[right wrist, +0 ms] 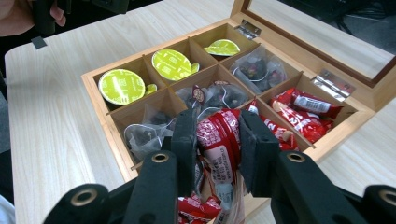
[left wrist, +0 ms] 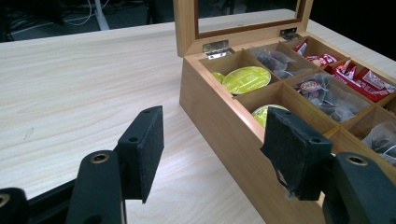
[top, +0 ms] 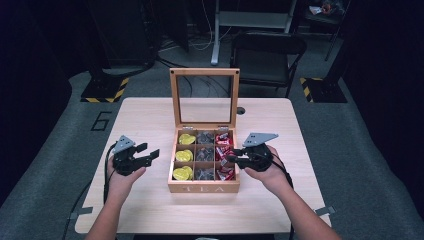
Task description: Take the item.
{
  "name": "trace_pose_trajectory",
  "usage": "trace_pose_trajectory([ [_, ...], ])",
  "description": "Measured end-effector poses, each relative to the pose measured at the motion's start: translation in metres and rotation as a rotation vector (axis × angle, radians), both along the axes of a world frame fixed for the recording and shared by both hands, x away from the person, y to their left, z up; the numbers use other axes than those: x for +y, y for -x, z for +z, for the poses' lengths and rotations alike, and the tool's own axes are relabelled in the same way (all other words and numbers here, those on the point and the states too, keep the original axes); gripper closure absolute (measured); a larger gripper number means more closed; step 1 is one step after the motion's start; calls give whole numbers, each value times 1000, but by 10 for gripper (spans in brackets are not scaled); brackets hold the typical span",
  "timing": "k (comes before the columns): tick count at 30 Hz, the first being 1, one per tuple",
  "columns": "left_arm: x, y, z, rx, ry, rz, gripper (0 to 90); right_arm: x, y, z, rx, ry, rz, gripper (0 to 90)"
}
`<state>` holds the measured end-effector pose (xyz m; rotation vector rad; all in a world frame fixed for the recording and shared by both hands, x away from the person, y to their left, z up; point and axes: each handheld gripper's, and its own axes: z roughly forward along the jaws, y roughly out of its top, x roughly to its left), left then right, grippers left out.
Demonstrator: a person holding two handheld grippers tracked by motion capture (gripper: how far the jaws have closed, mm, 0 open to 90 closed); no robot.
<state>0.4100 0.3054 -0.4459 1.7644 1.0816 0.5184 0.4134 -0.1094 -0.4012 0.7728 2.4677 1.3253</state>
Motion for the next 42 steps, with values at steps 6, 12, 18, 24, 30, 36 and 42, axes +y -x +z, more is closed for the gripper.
trace_pose_trajectory([
  [6, 1, 0, 0, 3, 0, 0, 384, -4, -2, 2, -9, -7, -19, 694],
  [12, 2, 1, 1, 1, 1, 4, 383, -11, -4, 4, -12, -8, -39, 694],
  [18, 1, 1, 0, 1, 3, 5, 384, -21, -6, 5, -15, -11, -74, 694],
  [24, 1, 1, 0, -1, 4, 9, 383, -30, -10, 6, -22, -7, -99, 694],
  [30, 2, 1, 0, 2, 1, 5, 383, -38, -12, 7, -18, -12, -130, 694],
  [36, 2, 1, 0, 1, 6, 11, 383, -47, -16, 4, -20, -5, -163, 694],
  [42, 2, 1, -1, 5, 3, 9, 383, -54, -20, -1, -22, 2, -196, 694],
])
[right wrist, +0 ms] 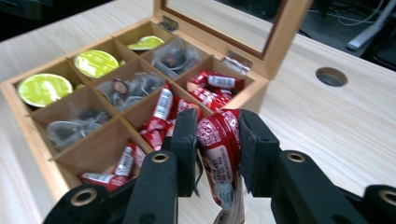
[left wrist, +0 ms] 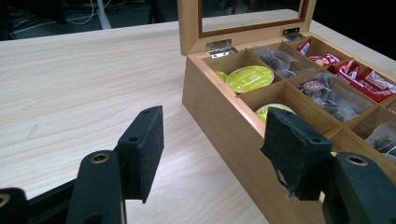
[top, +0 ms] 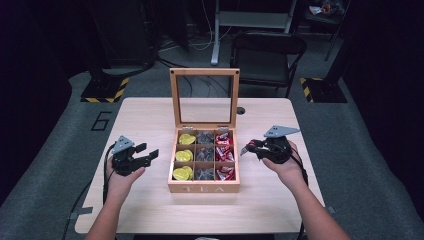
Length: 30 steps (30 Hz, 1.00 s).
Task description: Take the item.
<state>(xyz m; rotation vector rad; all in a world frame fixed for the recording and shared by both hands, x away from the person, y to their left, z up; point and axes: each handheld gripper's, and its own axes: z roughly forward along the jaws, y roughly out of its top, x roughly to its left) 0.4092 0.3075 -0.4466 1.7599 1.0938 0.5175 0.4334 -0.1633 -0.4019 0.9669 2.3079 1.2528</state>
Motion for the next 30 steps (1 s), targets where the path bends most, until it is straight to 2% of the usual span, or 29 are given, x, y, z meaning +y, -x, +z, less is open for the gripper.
trace_pose_trajectory([
  [12, 0, 0, 0, -1, -1, 0, 383, -13, -5, -16, 10, 18, -66, 694],
  [30, 1, -1, -1, 4, -4, 1, 384, -28, -8, -42, 37, 28, -136, 693],
])
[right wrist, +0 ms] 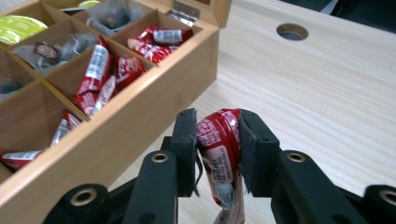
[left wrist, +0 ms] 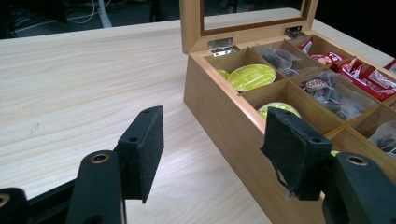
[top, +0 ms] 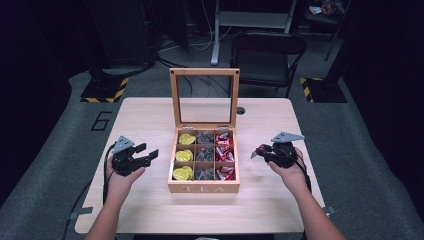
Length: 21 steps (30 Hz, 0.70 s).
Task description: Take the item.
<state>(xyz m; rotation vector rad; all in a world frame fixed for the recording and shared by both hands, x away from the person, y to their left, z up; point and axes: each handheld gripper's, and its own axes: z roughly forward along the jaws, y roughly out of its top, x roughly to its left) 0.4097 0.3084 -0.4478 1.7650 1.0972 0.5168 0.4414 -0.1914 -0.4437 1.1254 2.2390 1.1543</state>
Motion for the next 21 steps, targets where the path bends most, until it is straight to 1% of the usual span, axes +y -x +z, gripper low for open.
trace_pose_trajectory([
  [2, 0, 0, 0, 0, 0, 0, 383, -2, 0, -3, 4, 8, -5, 693],
  [3, 0, 0, -1, -4, 1, 4, 383, -3, 0, -5, 3, 6, -16, 693],
  [4, 0, 0, -1, -5, 0, 2, 383, -4, -1, -6, -1, 6, -13, 693],
  [10, 0, 0, 0, 0, 0, 1, 383, -8, -1, -14, 13, -2, -45, 693],
  [14, -1, 0, -1, -4, 0, 4, 384, -11, -2, -19, 18, 15, -52, 693],
  [19, 0, 0, -1, -2, 0, 2, 384, -12, -2, -25, 26, 15, -59, 692],
  [20, 0, 0, -1, -1, -1, 1, 383, -12, -2, -26, 35, 14, -63, 692],
  [21, 0, 0, -1, 0, -1, 0, 383, -13, -2, -27, 34, 18, -56, 692],
])
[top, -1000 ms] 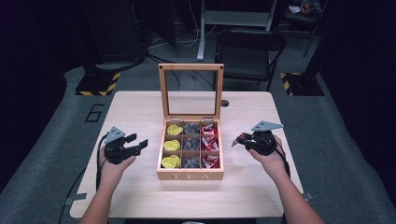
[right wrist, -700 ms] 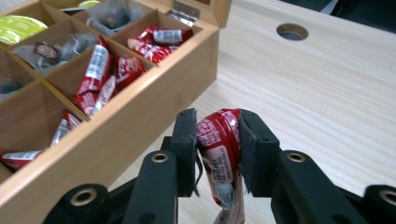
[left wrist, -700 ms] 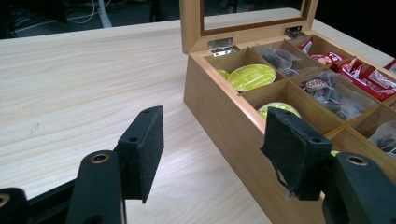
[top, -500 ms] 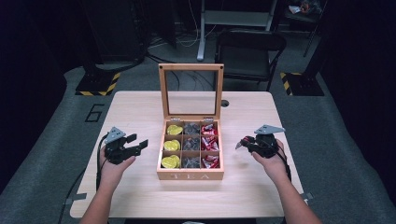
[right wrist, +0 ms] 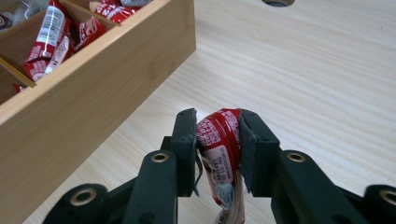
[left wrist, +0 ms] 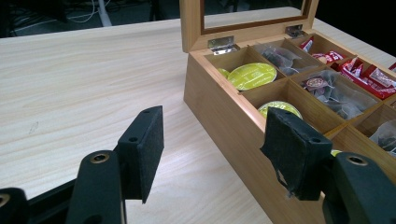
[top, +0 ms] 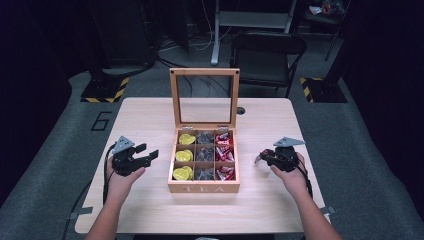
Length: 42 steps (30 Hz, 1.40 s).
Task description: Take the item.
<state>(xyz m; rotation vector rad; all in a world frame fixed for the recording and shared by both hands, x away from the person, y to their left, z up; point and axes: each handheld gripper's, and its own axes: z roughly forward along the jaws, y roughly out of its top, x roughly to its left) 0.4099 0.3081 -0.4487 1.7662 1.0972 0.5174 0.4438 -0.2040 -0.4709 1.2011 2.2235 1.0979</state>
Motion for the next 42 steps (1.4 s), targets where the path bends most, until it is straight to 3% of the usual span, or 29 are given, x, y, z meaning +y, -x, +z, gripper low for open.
trace_pose_trajectory([
  [5, 0, 0, 0, 1, -1, -2, 383, -2, 0, -6, 24, -3, -23, 691],
  [17, 1, 0, 0, -1, 1, 6, 383, -8, 1, -12, 23, -29, -67, 683],
  [20, 0, 0, 0, -2, 0, 5, 384, -9, 0, -14, 14, 0, -73, 676],
  [34, 1, 0, -1, 3, -2, 4, 384, -11, 0, -22, 32, -4, -99, 653],
  [39, 1, 0, -1, 1, -3, 5, 383, -8, 0, -26, 41, 36, -97, 633],
  [42, 1, 0, -1, 0, -2, 7, 384, -8, 0, -27, 42, 33, -100, 615],
])
